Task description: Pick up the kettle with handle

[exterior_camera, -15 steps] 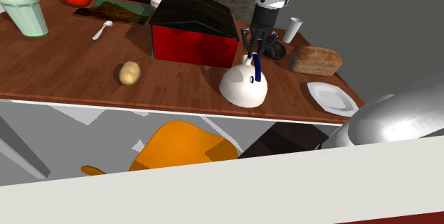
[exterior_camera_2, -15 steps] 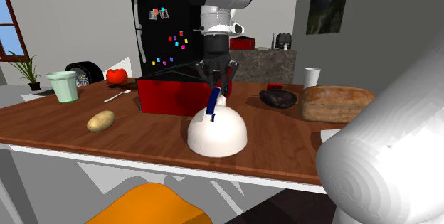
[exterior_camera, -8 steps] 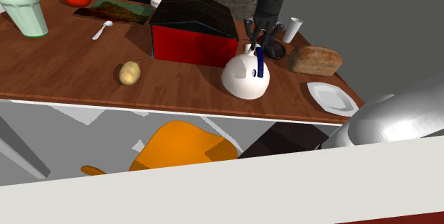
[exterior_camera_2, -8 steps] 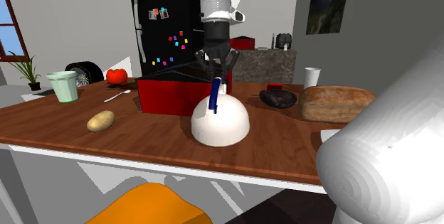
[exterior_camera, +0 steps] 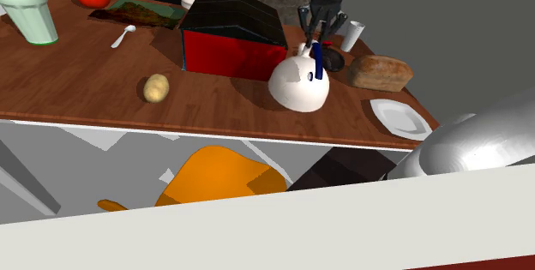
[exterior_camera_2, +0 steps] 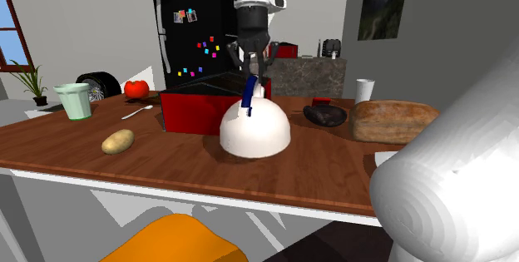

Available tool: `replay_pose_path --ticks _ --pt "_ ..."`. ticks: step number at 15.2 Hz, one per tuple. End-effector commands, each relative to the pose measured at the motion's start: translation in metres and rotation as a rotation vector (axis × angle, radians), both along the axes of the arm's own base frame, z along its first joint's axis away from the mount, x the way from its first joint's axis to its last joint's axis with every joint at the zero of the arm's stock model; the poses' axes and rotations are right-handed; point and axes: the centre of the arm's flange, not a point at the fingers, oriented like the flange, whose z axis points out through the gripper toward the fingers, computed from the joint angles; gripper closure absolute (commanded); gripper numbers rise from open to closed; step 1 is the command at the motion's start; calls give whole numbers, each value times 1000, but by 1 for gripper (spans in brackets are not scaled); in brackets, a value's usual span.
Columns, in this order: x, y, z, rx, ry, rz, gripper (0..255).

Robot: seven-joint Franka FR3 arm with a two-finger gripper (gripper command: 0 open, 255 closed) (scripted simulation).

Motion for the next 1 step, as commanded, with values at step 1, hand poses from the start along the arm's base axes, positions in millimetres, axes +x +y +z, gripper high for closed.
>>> replay_pose_path --ticks 1 --pt "0 0 4 0 -1 0 255"
